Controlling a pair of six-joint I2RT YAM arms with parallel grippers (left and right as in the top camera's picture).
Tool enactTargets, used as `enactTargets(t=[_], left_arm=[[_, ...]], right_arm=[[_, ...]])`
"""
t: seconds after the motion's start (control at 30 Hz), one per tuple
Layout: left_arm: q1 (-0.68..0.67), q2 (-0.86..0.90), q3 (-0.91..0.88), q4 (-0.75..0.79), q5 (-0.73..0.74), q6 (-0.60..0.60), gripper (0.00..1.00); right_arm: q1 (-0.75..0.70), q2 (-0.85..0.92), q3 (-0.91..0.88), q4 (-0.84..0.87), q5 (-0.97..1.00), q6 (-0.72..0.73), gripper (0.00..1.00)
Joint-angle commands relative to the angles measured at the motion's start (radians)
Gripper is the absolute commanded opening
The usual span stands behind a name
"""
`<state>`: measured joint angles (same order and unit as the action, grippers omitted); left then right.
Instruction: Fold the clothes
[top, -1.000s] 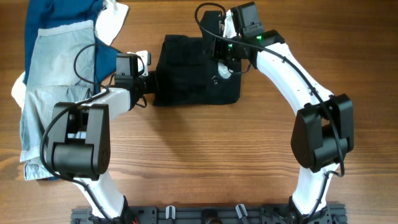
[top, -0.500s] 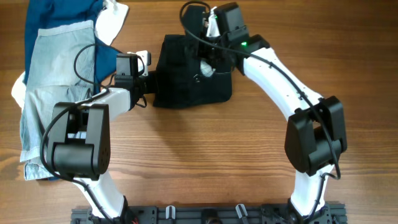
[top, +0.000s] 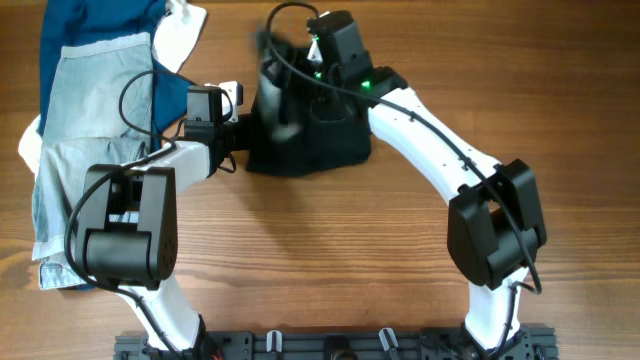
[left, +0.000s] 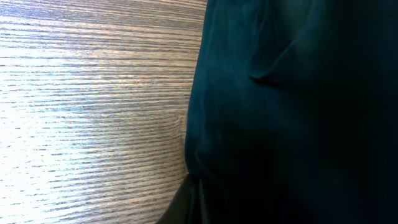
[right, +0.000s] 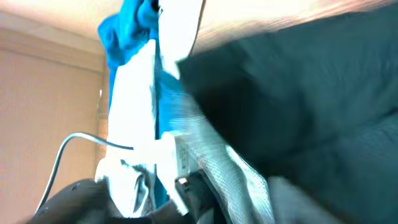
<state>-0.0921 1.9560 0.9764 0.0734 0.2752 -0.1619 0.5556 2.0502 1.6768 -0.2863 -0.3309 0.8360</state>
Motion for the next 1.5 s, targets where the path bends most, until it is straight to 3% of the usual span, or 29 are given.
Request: enactTargets(t=[0.0,0.23,0.43,0.53,0.57,0.6,0.7,0.8,0.97,1.13,1.47], left_arm=[[-0.013,0.019,-0.017,-0.026,0.001,-0.003,0.04],[0.013,-0.018,-0.016,-0.032,-0.01,-0.003,0.04],[0.11,-0.251,-0.016,-0.144,-0.079,-0.003,0.04],[0.157,-0.38,-0.016,-0.211,-0.137,-0.004,0.24],[0.173,-0.425,-0.016,-0.23,-0.151,-0.011,0.42],[0.187,-0.466,-0.016,-0.247,-0.159,-0.031,0.53],[0.204,-0.544,-0.016,-0.27,-0.161,-0.077,0.64],[0.201,-0.584,-0.016,-0.282,-0.152,-0.14,0.66],[0.147,-0.547,-0.017,-0.354,-0.085,-0.123,0.66],[0.076,-0.432,-0.017,-0.348,-0.086,-0.021,0.66],[0.214,-0.411,-0.017,-0.363,-0.085,-0.028,0.73]], right_arm=[[0.011,0.028,0.019,0.006,0.02,0.032,1.0],[-0.023,0.013,0.019,0.014,-0.004,0.042,1.0],[-0.117,-0.04,0.019,-0.045,-0.054,-0.109,1.0],[-0.164,-0.048,0.019,-0.113,-0.063,-0.209,0.99],[-0.172,-0.047,0.019,-0.133,-0.063,-0.263,1.0],[-0.174,-0.045,0.019,-0.156,-0.058,-0.351,1.0],[-0.157,-0.043,0.019,-0.213,0.044,-0.517,0.99],[-0.138,-0.035,0.019,-0.303,0.213,-0.525,1.0],[-0.161,-0.025,0.017,-0.383,0.169,-0.44,0.99],[-0.158,-0.025,0.018,-0.364,-0.009,-0.52,0.99],[-0.056,0.093,0.017,-0.428,0.076,-0.55,0.98]])
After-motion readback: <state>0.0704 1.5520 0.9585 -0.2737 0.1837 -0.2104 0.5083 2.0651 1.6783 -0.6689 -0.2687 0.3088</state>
